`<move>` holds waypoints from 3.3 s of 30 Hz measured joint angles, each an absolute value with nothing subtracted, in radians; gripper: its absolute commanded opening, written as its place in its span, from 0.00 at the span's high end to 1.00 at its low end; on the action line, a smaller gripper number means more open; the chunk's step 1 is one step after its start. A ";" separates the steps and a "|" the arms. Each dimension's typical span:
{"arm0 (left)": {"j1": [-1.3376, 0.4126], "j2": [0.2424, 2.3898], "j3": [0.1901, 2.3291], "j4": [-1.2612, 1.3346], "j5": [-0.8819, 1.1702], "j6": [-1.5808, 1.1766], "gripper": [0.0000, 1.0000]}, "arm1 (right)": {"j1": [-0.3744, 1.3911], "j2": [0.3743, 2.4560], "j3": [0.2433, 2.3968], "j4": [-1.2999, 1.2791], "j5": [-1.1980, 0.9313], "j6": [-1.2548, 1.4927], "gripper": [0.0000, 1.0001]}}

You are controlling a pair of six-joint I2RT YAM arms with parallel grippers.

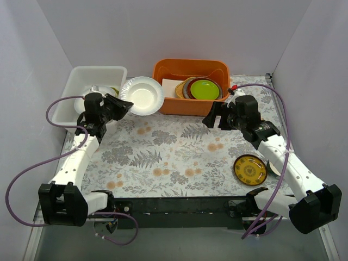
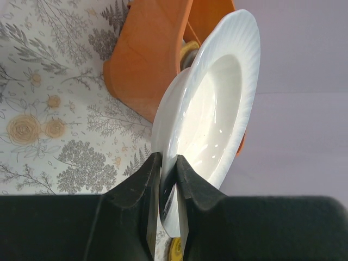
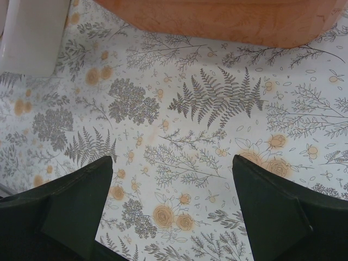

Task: Place the plates into the plastic bin on the countertop
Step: Place the plate in the plastic bin.

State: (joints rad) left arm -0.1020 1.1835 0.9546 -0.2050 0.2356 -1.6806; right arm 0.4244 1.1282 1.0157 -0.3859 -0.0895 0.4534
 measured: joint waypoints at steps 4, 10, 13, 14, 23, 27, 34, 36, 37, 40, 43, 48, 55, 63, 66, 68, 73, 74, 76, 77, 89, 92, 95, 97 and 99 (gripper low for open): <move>-0.008 1.192 0.955 -0.184 0.298 -1.692 1.00 | 0.424 1.128 1.013 -0.386 -0.089 0.453 0.02; 0.153 1.208 0.955 -0.165 0.379 -1.695 1.00 | 0.418 1.129 1.002 -0.387 -0.089 0.451 0.02; 0.235 1.209 0.955 -0.161 0.418 -1.691 1.00 | 0.416 1.129 1.000 -0.386 -0.089 0.451 0.02; 0.257 1.211 0.955 -0.158 0.432 -1.691 1.00 | 0.415 1.129 0.999 -0.387 -0.090 0.451 0.02; 0.496 1.266 0.922 -0.089 0.566 -1.725 1.00 | 0.414 1.129 0.999 -0.386 -0.094 0.451 0.02; 0.533 1.303 0.922 -0.070 0.579 -1.730 1.00 | 0.413 1.129 0.999 -0.386 -0.101 0.453 0.02; 0.552 1.364 0.932 -0.060 0.591 -1.731 1.00 | 0.413 1.130 0.999 -0.385 -0.108 0.453 0.02; 0.558 1.394 0.939 -0.060 0.590 -1.730 1.00 | 0.413 1.131 0.999 -0.385 -0.108 0.453 0.02; 0.561 1.409 0.944 -0.060 0.587 -1.730 1.00 | 0.413 1.132 0.999 -0.385 -0.108 0.454 0.02; 0.568 1.453 0.957 -0.060 0.580 -1.729 1.00 | 0.413 1.134 0.999 -0.384 -0.109 0.457 0.02; 0.569 1.489 0.968 -0.059 0.575 -1.725 1.00 | 0.412 1.134 0.998 -0.382 -0.112 0.461 0.02; 0.574 1.534 0.987 -0.060 0.563 -1.716 1.00 | 0.411 1.134 0.998 -0.376 -0.114 0.461 0.02; 0.574 1.589 1.013 -0.052 0.558 -1.707 1.00 | 0.405 1.134 0.998 -0.370 -0.115 0.461 0.02; 0.574 1.650 1.044 -0.035 0.558 -1.707 1.00 | 0.405 1.146 0.998 -0.363 -0.116 0.461 0.02; 0.574 1.661 1.045 -0.032 0.558 -1.706 1.00 | 0.405 1.148 0.996 -0.363 -0.116 0.462 0.02; 0.574 1.667 1.045 -0.030 0.557 -1.706 1.00 | 0.405 1.149 0.990 -0.359 -0.116 0.462 0.02; 0.574 1.680 1.047 -0.019 0.557 -1.706 1.00 | 0.405 1.154 0.983 -0.357 -0.116 0.463 0.02; 0.574 1.681 1.047 -0.019 0.557 -1.706 1.00 | 0.405 1.154 0.983 -0.356 -0.116 0.463 0.02; 0.574 1.681 1.047 -0.016 0.557 -1.706 1.00 | 0.405 1.154 0.983 -0.356 -0.116 0.463 0.02; 0.574 1.682 1.047 -0.014 0.557 -1.706 1.00 | 0.405 1.154 0.983 -0.356 -0.116 0.463 0.02; 0.571 1.750 1.094 0.004 0.558 -1.709 1.00 | 0.404 1.154 0.983 -0.356 -0.116 0.464 0.02; 0.563 1.764 1.107 0.003 0.558 -1.709 1.00 | 0.402 1.154 0.983 -0.356 -0.116 0.464 0.02; 0.553 1.781 1.122 -0.001 0.551 -1.704 0.99 | 0.400 1.154 0.983 -0.356 -0.116 0.464 0.02; 0.542 1.796 1.141 -0.019 0.540 -1.695 0.96 | 0.400 1.155 0.983 -0.356 -0.116 0.463 0.02; 0.535 1.803 1.153 -0.030 0.534 -1.691 0.92 | 0.400 1.155 0.983 -0.356 -0.116 0.463 0.02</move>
